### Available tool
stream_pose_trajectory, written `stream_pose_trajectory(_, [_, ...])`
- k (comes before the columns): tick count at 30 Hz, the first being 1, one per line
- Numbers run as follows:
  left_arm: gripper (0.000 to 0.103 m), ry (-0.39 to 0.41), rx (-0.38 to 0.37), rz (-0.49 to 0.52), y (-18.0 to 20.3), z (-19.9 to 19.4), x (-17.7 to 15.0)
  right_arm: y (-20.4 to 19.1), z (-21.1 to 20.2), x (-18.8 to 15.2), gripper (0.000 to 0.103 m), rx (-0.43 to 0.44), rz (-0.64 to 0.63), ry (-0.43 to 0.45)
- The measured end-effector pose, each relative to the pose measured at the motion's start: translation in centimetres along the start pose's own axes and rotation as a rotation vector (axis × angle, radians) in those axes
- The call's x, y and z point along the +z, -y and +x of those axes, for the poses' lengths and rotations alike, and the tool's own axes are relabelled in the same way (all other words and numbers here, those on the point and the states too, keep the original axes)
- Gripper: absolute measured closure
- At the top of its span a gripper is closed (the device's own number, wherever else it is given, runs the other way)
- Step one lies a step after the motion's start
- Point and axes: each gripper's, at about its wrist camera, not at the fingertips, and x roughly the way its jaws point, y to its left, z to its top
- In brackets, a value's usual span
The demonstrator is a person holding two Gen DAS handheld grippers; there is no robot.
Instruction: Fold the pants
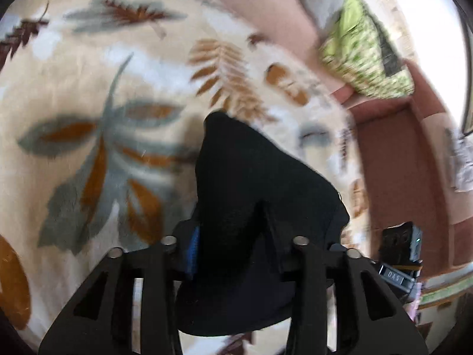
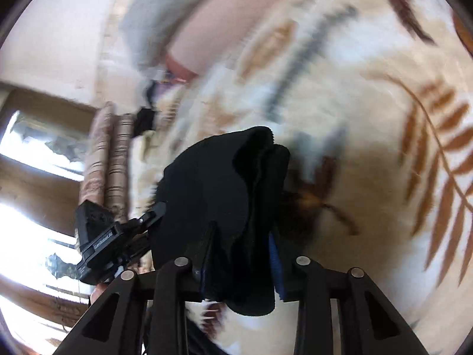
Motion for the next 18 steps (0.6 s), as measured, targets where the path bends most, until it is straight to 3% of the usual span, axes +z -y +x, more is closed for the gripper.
stream_pose_trajectory(1, [0.042, 0.033, -0.006, 0.009, -0.3, -0.1, -0.4, 0.7, -0.1, 0.0, 0.064, -0.006, 0.02, 0.014])
stream_pose_trajectory(2, [0.04, 0.062, 0.012, 0.017, -0.4, -0.5, -0.6, 0.9, -1.2, -0.1, 0.064, -0.005, 0.03, 0.074])
stream_pose_trajectory(5, [0.04, 0.148, 0.014, 0.074, 0.2, -2.3, -0.7, -0.7, -4.6, -0.6, 0.064, -0.16, -0.047, 0.275])
stream_pose_trajectory(7, [0.04, 0.22, -0.065, 0.158, 1.4, -4.2, -1.4, -3.0, -5.6, -1.4, 0.064, -0.092, -0.156, 0.305])
stream_pose_trajectory(8, [0.04, 0.241, -0.115, 0.218, 2.1, -5.1, -2.0, -4.9, -5.6, -2.1, 0.064, -0.073, -0.262, 0.296])
stream_pose_trajectory(10, [0.04, 0.234, -0.197, 0.334, 3.8, -5.5, -3.3, -8.3, -4.6, -3.7, 0.064, -0.124, -0.487, 0.266])
stream_pose_trajectory(12, [0.04, 0.147, -0.189, 0.371, 4.4, -3.6, -3.6, -9.9, -1.4, -5.0, 0.064, -0.202, -0.647, 0.129])
stream_pose_trajectory(13, [0.04, 0.045, -0.137, 0.354, 4.0, -1.1, -3.5, -9.6, -0.2, -5.2, 0.064, -0.253, -0.659, 0.08])
stream_pose_trajectory(14, [0.041, -0.008, -0.111, 0.326, 3.5, 0.6, -3.3, -8.7, 1.9, -5.3, 0.063, -0.337, -0.663, -0.012])
stream_pose_trajectory(18, [0.041, 0.022, -0.174, 0.253, 2.4, 0.2, -2.4, -8.9, 1.9, -5.0, 0.064, -0.328, -0.648, -0.003])
